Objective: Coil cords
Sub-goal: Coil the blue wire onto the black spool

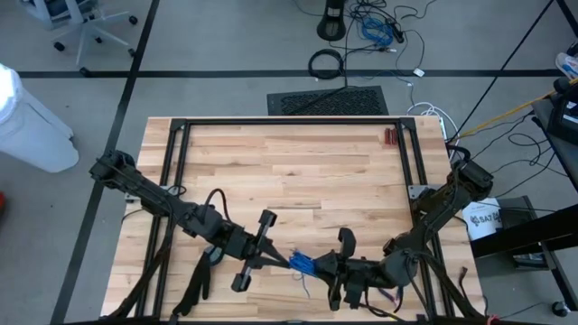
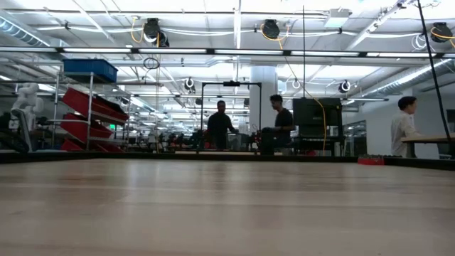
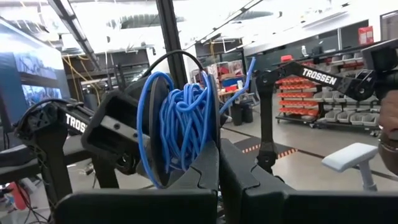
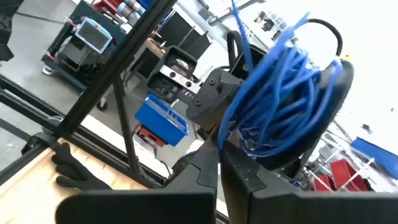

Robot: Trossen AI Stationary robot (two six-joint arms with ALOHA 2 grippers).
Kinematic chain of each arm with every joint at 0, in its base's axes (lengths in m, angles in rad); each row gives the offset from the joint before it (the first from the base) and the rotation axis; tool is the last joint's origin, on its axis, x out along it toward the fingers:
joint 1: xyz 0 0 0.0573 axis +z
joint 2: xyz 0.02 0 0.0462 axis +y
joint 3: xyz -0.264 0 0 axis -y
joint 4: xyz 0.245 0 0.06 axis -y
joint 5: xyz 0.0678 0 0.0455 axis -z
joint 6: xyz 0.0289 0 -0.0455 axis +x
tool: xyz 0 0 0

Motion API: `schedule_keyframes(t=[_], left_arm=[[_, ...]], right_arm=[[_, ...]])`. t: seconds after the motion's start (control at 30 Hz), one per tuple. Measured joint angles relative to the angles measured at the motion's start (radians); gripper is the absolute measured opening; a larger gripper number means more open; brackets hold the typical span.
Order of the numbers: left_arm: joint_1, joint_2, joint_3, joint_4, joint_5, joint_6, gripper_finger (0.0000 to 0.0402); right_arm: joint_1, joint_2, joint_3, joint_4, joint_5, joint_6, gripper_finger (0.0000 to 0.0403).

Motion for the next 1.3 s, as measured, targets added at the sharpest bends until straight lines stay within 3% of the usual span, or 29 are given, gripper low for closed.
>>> schedule_keyframes(t=[0.4, 0.57, 0.8, 1.0, 1.13, 1.23, 1.3], left_arm=[[0.000, 0.000, 0.000, 0.000, 0.023, 0.000, 0.0000], [0.000, 0.000, 0.000, 0.001, 0.025, 0.000, 0.0000], [0.000, 0.000, 0.000, 0.000, 0.026, 0.000, 0.0000], [-0.001, 0.000, 0.000, 0.000, 0.026, 0.000, 0.0000], [-0.001, 0.000, 0.000, 0.000, 0.026, 0.000, 0.0000], [-0.001, 0.000, 0.000, 0.002, 0.017, 0.006, 0.0000], [-0.001, 0.000, 0.000, 0.011, -0.002, 0.006, 0.0000]], right_arm=[[0.087, -0.013, 0.000, -0.041, 0.364, 0.062, 0.0096], [0.140, -0.059, 0.000, -0.036, 0.398, 0.077, 0.0128], [0.215, -0.089, 0.000, -0.034, 0.476, 0.066, 0.0135], [0.249, -0.089, 0.000, -0.020, 0.675, 0.017, 0.0127], [0.277, -0.089, 0.000, -0.020, 0.636, 0.046, 0.0126], [0.277, -0.089, 0.000, -0.061, 0.560, 0.188, 0.0126], [0.266, -0.090, 0.000, -0.158, 0.454, 0.332, 0.0126]])
